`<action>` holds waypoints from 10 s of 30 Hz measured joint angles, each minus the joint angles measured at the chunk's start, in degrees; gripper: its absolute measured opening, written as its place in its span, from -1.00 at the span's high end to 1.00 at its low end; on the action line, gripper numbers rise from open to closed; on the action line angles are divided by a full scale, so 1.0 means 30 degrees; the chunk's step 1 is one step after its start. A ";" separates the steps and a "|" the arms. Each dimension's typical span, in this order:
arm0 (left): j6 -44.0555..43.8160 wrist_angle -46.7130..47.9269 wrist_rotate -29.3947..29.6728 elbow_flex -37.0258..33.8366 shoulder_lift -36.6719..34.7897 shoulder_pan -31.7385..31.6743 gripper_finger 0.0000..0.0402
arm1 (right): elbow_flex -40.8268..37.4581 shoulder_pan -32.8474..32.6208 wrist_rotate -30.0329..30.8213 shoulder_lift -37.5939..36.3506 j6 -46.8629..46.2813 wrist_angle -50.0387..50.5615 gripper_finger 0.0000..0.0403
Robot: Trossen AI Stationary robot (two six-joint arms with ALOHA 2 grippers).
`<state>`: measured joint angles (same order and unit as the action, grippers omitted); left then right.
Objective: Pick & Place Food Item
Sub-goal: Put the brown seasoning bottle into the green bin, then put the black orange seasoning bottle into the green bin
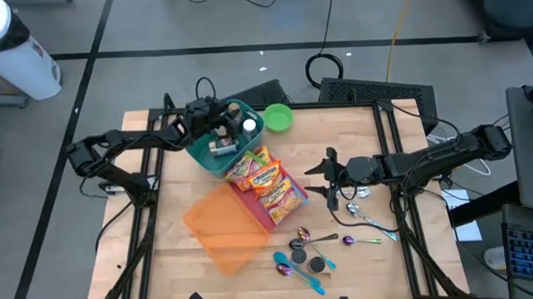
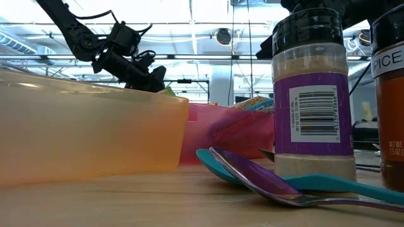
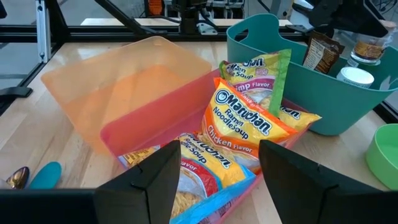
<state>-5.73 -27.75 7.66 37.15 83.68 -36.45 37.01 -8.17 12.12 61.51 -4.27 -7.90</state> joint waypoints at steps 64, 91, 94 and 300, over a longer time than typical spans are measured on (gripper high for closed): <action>-0.0370 0.5319 -0.1218 -0.0066 -1.0098 0.5842 -0.48 | -0.0033 -0.3579 -0.7548 0.0003 -0.0513 -0.4937 -0.04; -0.0833 0.5201 -0.1041 -0.0064 -1.0105 0.5967 -0.48 | -0.4787 -0.4274 -0.3060 0.0003 -0.1443 -1.3006 -0.04; -0.0833 0.5222 -0.1035 -0.0061 -1.0105 0.5967 -0.48 | -0.4787 -0.4274 -0.3060 0.0003 -0.1428 -1.3006 -0.04; -0.5017 1.8753 0.6272 0.1966 -1.0164 0.8246 -0.02 | -0.0146 0.1848 -0.2557 0.1547 -0.0780 -0.3413 -0.29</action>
<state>-20.78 28.51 26.48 43.04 53.19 -11.71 36.58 -2.63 4.45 66.15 -6.61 -18.14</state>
